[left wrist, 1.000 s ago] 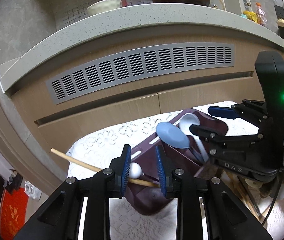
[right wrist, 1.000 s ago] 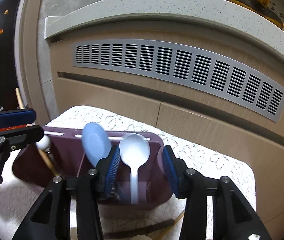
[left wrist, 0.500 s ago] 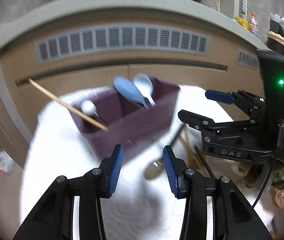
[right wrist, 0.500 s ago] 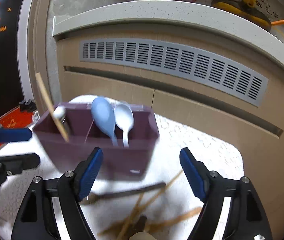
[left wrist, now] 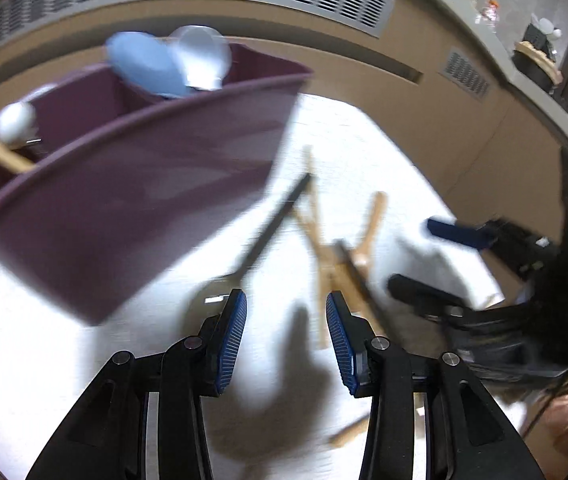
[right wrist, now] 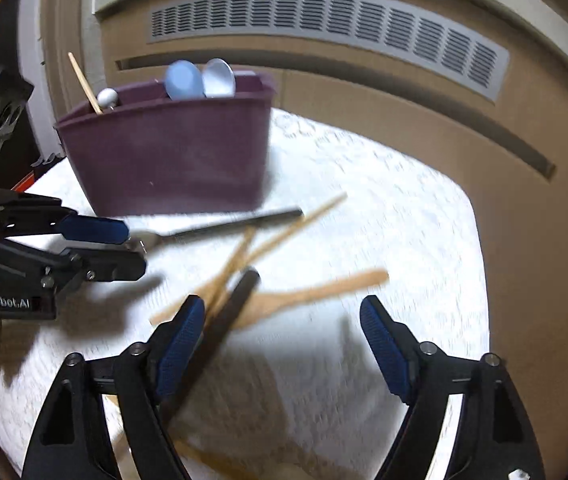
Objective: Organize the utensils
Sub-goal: 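Grasp a wooden chopstick with the left tool while the right tool grasps the dark long-handled spoon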
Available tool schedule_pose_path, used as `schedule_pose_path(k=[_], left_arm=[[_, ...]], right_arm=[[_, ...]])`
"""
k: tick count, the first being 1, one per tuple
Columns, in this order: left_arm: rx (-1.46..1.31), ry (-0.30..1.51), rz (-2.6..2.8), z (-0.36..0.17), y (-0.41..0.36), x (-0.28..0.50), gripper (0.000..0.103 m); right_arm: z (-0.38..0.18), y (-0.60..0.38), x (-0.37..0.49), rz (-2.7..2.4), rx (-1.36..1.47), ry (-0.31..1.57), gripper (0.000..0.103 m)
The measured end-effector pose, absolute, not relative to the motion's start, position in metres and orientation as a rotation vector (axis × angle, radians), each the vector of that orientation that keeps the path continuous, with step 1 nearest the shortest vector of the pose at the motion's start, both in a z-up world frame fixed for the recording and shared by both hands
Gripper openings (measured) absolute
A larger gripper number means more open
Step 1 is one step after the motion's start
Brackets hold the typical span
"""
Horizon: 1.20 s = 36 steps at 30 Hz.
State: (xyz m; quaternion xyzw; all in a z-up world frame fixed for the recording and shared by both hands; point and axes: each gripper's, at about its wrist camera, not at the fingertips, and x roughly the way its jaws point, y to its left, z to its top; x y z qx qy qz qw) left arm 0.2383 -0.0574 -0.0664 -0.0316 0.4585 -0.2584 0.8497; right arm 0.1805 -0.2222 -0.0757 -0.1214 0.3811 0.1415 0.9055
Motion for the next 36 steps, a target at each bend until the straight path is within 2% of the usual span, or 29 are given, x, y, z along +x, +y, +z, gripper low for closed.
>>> schedule_pose_path(k=[2,3,9,12,14,17,24,36], left_arm=[[-0.055,0.985,-0.576,-0.065,-0.075,0.237,0.043],[-0.042,1.001,-0.573,-0.066,-0.082,0.238,0.043],[-0.041,1.075,-0.519,-0.075,-0.109,0.250,0.040],[-0.049,1.085,-0.501,-0.078,-0.110,0.251,0.032],[-0.032,1.070,-0.503,-0.076,-0.109,0.246,0.021],[0.008,1.055,-0.496,-0.073,-0.103,0.231,0.013],[0.030,1.088,-0.456,-0.078,-0.056,0.185,0.013],[0.071,1.046,-0.346,-0.079,-0.003,0.143,0.016]], right_arm=[[-0.078,-0.229,0.180,0.281,-0.236,0.808,0.048],[-0.080,-0.233,0.179,0.275,-0.225,0.822,0.045],[-0.085,-0.247,0.169,0.274,-0.176,0.851,0.044],[-0.082,-0.248,0.164,0.273,-0.169,0.841,0.044],[-0.079,-0.250,0.162,0.280,-0.158,0.836,0.044],[-0.077,-0.247,0.160,0.321,-0.125,0.848,0.044],[-0.076,-0.221,0.156,0.408,-0.113,0.871,0.044],[-0.094,-0.158,0.164,0.537,-0.039,1.021,0.044]])
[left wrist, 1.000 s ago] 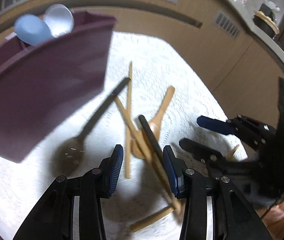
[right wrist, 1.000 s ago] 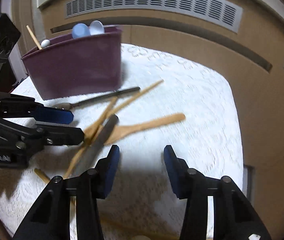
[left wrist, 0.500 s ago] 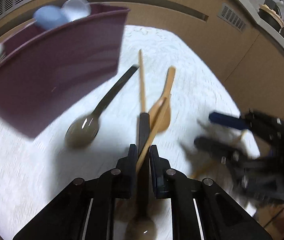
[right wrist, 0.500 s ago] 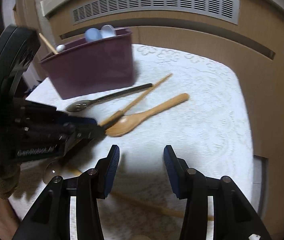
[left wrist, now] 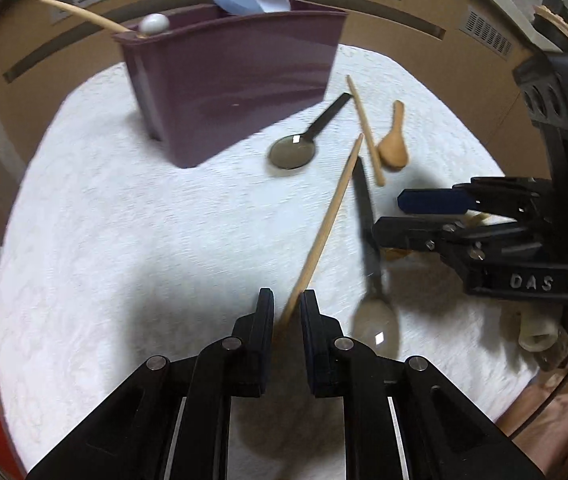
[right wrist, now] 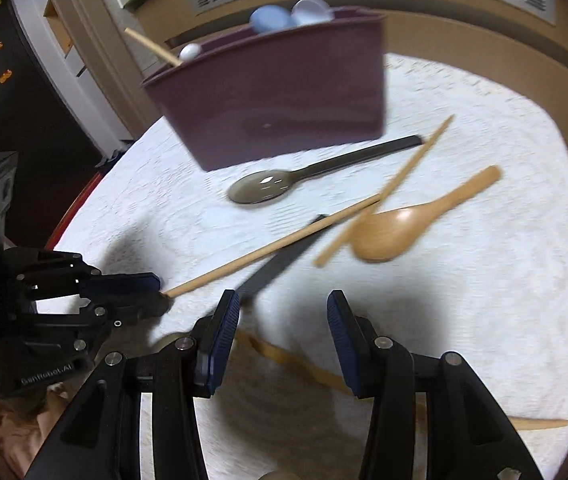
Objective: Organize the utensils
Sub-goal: 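Grasp a wooden chopstick with the left tool while the right tool grasps the dark long-handled spoon, then lift the chopstick with the left tool while the right tool lifts the dark spoon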
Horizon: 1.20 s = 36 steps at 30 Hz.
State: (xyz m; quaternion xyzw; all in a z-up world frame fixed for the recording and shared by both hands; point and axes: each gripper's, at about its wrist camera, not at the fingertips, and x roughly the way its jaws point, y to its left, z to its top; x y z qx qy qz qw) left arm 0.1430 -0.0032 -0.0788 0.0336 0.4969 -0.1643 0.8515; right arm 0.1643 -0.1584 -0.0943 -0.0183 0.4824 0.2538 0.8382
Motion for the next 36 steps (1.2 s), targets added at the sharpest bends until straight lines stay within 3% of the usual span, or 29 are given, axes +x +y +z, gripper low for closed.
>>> schedule_pose_path(k=[4,6,11,19,20,21,22,24,25,29,36], left_arm=[[0.063,1.040,-0.347,-0.080,0.015,0.136,0.021],[0.059,1.025,-0.332,-0.079,0.024,0.135,0.023],[0.011,0.979,-0.273,-0.072,0.055,0.134,0.032],[-0.056,0.923,-0.209,-0.062,0.094,0.134,0.037],[-0.058,0.924,-0.217,-0.062,0.096,0.134,0.039],[-0.059,0.926,-0.228,-0.061,0.095,0.135,0.039],[-0.058,0.928,-0.243,-0.061,0.093,0.135,0.040],[-0.047,0.933,-0.285,-0.060,0.082,0.138,0.040],[-0.042,0.934,-0.304,-0.060,0.078,0.139,0.040],[-0.012,0.945,-0.386,-0.057,0.049,0.145,0.040],[0.092,1.016,-0.499,-0.061,-0.005,0.172,0.040]], right_arm=[[-0.095,-0.141,0.170,0.495,-0.041,1.028,0.050],[-0.096,-0.134,0.172,0.498,-0.022,1.044,0.071],[-0.102,-0.111,0.175,0.463,-0.041,1.063,0.103],[-0.107,-0.081,0.179,0.374,-0.176,1.097,0.103],[-0.107,-0.080,0.178,0.368,-0.187,1.087,0.100],[-0.106,-0.077,0.175,0.337,-0.235,1.049,0.084],[-0.104,-0.075,0.171,0.345,-0.263,1.016,0.077],[-0.100,-0.071,0.166,0.389,-0.292,1.008,0.034],[-0.098,-0.069,0.164,0.397,-0.312,1.007,0.023],[-0.092,-0.085,0.162,0.416,-0.289,1.021,0.013],[-0.065,-0.157,0.152,0.383,-0.108,0.985,0.012]])
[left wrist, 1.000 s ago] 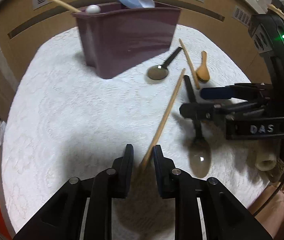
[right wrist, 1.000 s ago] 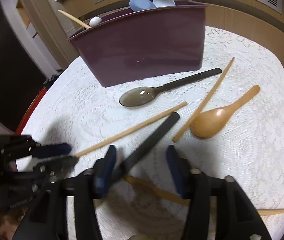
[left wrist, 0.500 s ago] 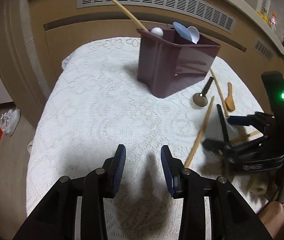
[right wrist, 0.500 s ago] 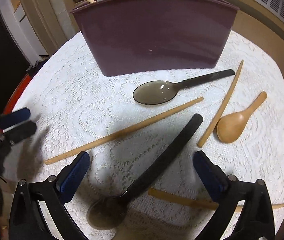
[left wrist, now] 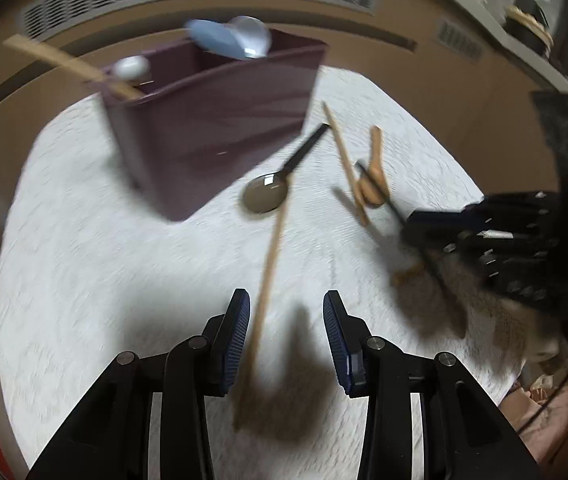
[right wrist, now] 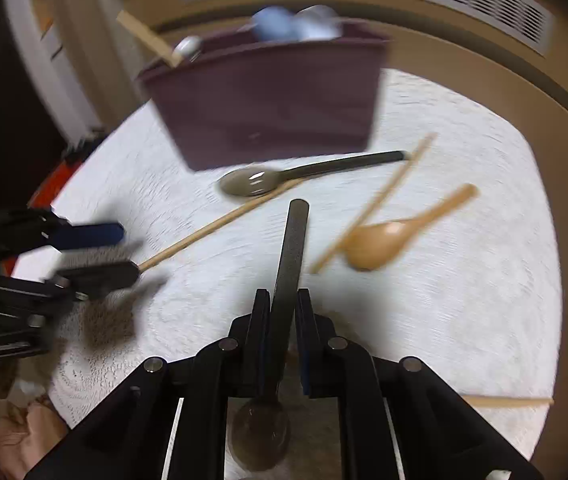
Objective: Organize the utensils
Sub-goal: 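Lift the chopstick with the left tool while the right tool lifts the dark spoon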
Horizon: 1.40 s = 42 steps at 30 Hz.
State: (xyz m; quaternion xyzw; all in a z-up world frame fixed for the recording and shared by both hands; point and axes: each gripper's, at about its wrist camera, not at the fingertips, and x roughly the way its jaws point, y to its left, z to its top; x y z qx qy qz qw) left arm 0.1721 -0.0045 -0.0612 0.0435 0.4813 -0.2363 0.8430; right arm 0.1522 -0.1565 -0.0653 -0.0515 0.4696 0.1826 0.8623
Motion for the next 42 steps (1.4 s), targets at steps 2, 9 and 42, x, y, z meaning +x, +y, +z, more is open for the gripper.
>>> schedule_pose_path(k=[2,9,42], left_arm=[[0.140,1.050,-0.500,-0.063,-0.018,0.188,0.039],[0.254,1.169,-0.460,-0.069,-0.045,0.231,0.023],[-0.108,0.698,-0.302,0.021,0.008,0.098,0.005]], right_arm=[[-0.056,-0.172,0.145,0.363,-0.069,0.953,0.012],[-0.046,-0.209,0.145,0.354,0.006,0.894,0.012],[-0.002,-0.211,0.081,0.420,-0.017,0.713,0.005]])
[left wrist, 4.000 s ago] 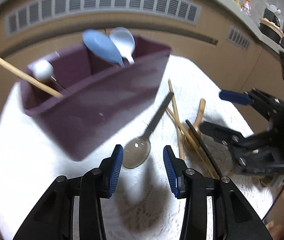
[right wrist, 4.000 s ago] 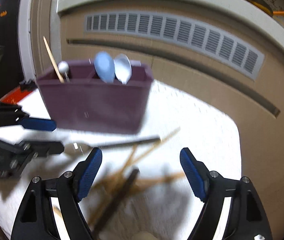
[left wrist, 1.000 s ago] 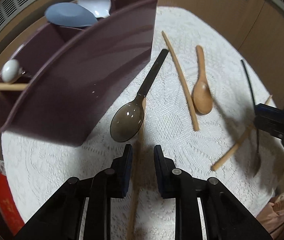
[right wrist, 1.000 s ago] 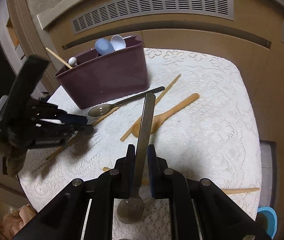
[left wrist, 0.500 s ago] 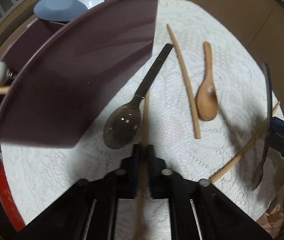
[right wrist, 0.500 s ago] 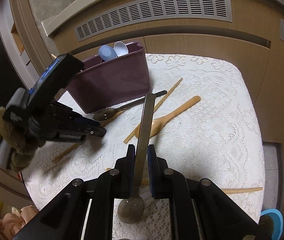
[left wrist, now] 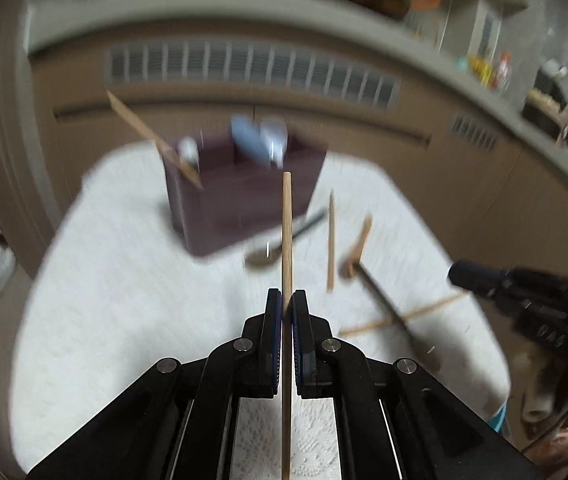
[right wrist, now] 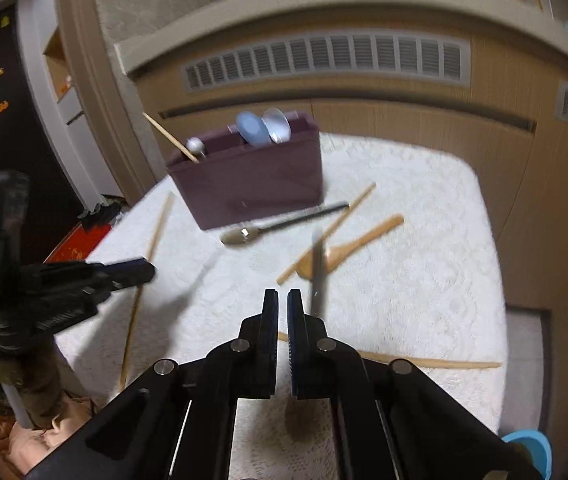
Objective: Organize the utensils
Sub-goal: 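Lift the chopstick with the left tool while the right tool lifts the dark spoon, then carry the chopstick and dark spoon above the purple caddy with both tools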
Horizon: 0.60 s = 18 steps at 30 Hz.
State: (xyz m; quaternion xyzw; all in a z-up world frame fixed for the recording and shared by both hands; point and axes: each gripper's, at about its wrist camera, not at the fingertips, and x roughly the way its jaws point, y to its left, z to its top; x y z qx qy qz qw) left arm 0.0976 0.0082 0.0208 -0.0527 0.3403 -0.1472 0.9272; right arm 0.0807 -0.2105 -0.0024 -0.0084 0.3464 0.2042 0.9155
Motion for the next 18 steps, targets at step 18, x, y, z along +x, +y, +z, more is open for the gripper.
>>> schedule_pose_path(k=[18], left_arm=[[-0.141,0.616,-0.294,0.040,0.030,0.064,0.005]], right_arm=[[-0.085,-0.219,0.160,0.225,-0.028,0.996,0.008]])
